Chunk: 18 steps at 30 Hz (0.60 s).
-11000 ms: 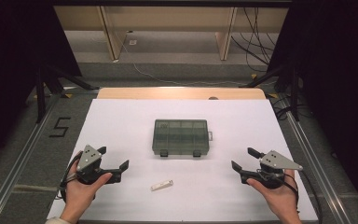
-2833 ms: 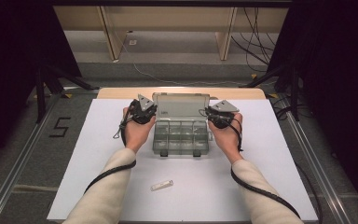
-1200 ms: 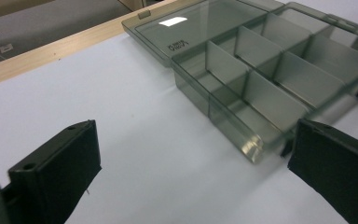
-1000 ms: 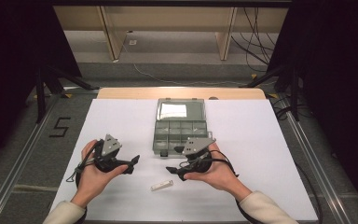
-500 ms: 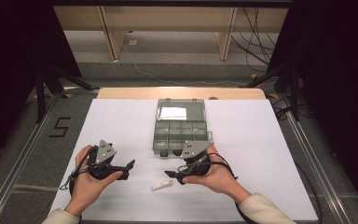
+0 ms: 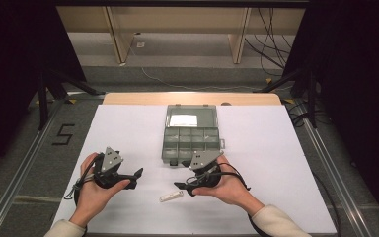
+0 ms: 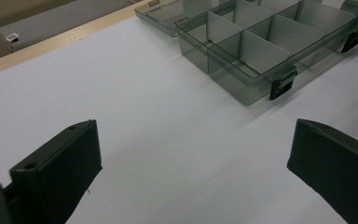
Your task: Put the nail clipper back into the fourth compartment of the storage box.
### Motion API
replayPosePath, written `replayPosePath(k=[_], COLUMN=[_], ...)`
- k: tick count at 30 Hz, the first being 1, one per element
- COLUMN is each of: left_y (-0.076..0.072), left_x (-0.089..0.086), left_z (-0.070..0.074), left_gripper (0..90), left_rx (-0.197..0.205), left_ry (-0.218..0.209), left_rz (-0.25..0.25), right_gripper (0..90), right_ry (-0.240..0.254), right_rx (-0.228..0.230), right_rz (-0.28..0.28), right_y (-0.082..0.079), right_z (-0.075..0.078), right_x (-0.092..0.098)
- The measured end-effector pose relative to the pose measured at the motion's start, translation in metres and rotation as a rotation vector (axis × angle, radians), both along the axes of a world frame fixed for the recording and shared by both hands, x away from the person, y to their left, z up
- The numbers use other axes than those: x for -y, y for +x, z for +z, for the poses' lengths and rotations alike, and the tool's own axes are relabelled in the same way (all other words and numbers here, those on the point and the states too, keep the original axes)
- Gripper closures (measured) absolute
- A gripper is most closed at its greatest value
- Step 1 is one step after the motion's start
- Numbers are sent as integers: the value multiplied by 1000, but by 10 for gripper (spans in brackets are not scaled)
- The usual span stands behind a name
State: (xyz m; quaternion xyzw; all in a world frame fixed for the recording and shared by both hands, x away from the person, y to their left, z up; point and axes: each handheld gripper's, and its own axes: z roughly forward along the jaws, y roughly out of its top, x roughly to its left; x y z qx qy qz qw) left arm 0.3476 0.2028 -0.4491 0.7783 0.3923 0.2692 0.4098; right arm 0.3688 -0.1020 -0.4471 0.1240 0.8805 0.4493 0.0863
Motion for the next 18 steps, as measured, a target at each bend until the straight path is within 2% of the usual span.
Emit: replayPosePath(k=[3, 7, 8, 9, 10, 18], left_y=[0, 2, 1, 1, 2, 1], left_x=[0, 0, 0, 1, -1, 0], left_z=[-1, -1, -2, -2, -1, -3], left_gripper=[23, 29, 30, 31, 33, 46], left_rx=[-7, -2, -10, -9, -11, -6], left_ry=[-13, -8, -9, -12, 15, -10], left_rz=[4, -9, 2, 1, -14, -2], right_gripper=[322, 370, 385, 395, 408, 489], right_ry=[-19, -44, -50, -61, -80, -178], right_rx=[-7, -16, -23, -28, -32, -68], right_rz=[21, 44, 54, 64, 78, 150], right_y=[-1, -2, -3, -3, -4, -5], right_z=[-3, -7, -8, -10, -13, -31], right_x=[-2, -5, -7, -9, -12, -28])
